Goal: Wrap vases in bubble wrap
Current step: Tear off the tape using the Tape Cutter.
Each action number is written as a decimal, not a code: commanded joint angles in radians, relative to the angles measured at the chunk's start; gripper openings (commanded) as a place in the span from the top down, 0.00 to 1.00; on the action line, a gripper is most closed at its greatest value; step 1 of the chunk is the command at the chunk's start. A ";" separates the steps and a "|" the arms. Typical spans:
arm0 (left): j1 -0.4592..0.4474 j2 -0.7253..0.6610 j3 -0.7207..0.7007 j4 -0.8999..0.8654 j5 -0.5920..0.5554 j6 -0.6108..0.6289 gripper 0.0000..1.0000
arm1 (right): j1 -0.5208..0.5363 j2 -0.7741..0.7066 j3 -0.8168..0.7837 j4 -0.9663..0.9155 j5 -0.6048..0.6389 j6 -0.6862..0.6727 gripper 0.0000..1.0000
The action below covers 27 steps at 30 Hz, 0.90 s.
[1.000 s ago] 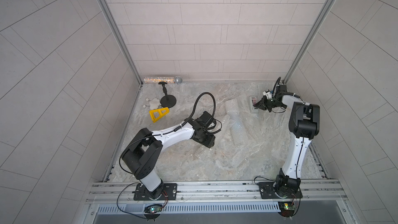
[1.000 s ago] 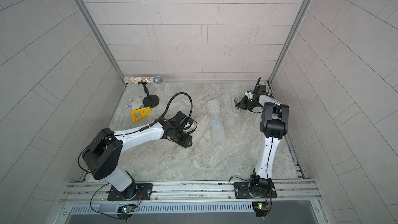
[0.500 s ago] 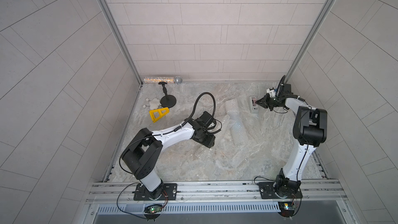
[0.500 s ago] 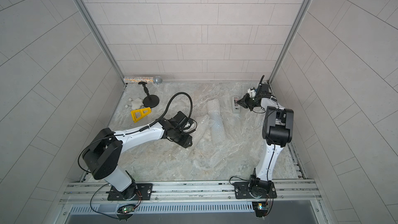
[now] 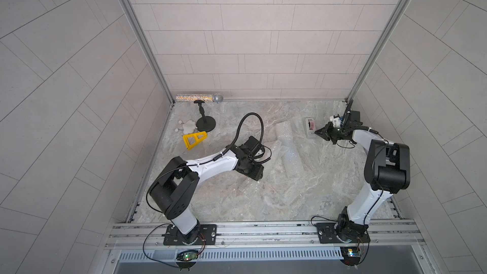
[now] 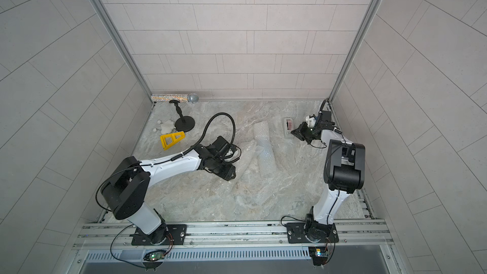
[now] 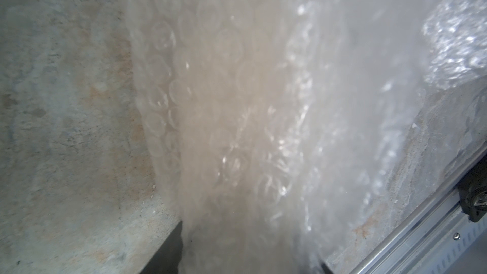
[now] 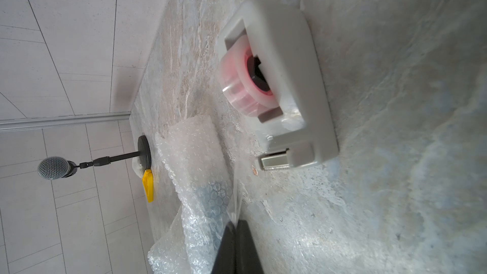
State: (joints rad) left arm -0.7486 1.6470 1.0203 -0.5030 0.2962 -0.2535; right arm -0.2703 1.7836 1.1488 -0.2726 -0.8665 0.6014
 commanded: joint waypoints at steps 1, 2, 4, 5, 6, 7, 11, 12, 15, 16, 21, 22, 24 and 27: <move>0.000 0.037 -0.020 0.034 -0.009 -0.004 0.65 | -0.006 -0.064 -0.053 0.009 0.011 0.008 1.00; 0.001 0.039 -0.019 0.034 -0.007 -0.003 0.65 | -0.007 -0.074 -0.069 0.008 0.011 0.007 1.00; 0.000 0.039 -0.024 0.038 -0.002 -0.005 0.65 | -0.007 -0.082 -0.100 0.006 0.009 -0.005 1.00; 0.000 0.039 -0.026 0.043 -0.003 -0.006 0.65 | -0.007 -0.077 -0.110 0.000 0.009 -0.010 1.00; 0.000 0.040 -0.029 0.045 -0.001 -0.008 0.65 | -0.006 -0.074 -0.119 -0.008 0.008 -0.015 1.00; 0.000 0.042 -0.029 0.046 0.000 -0.008 0.65 | -0.003 -0.075 -0.131 -0.004 0.007 -0.020 1.00; 0.000 0.043 -0.030 0.046 0.000 -0.006 0.65 | -0.004 -0.092 -0.160 -0.043 0.066 -0.067 1.00; 0.000 0.043 -0.030 0.046 0.003 -0.006 0.65 | -0.004 -0.092 -0.164 -0.046 0.067 -0.072 1.00; 0.000 0.046 -0.028 0.044 0.002 -0.005 0.65 | -0.006 -0.092 -0.184 -0.051 0.073 -0.085 1.00; 0.000 0.046 -0.028 0.044 0.002 -0.006 0.65 | -0.005 -0.092 -0.195 -0.050 0.082 -0.090 1.00; 0.000 0.056 -0.027 0.050 0.009 -0.007 0.65 | -0.001 -0.041 -0.221 -0.002 0.084 -0.078 1.00; 0.000 0.058 -0.025 0.049 0.009 -0.010 0.65 | -0.002 -0.032 -0.220 -0.002 0.102 -0.084 1.00; 0.000 0.060 -0.026 0.049 0.010 -0.010 0.65 | -0.001 -0.016 -0.209 -0.001 0.142 -0.099 1.00; 0.000 0.059 -0.028 0.051 0.009 -0.012 0.65 | -0.002 0.016 -0.186 0.017 0.171 -0.093 1.00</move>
State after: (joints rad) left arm -0.7464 1.6569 1.0161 -0.4667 0.3145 -0.2626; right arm -0.2707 1.7725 0.9543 -0.2344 -0.7502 0.5232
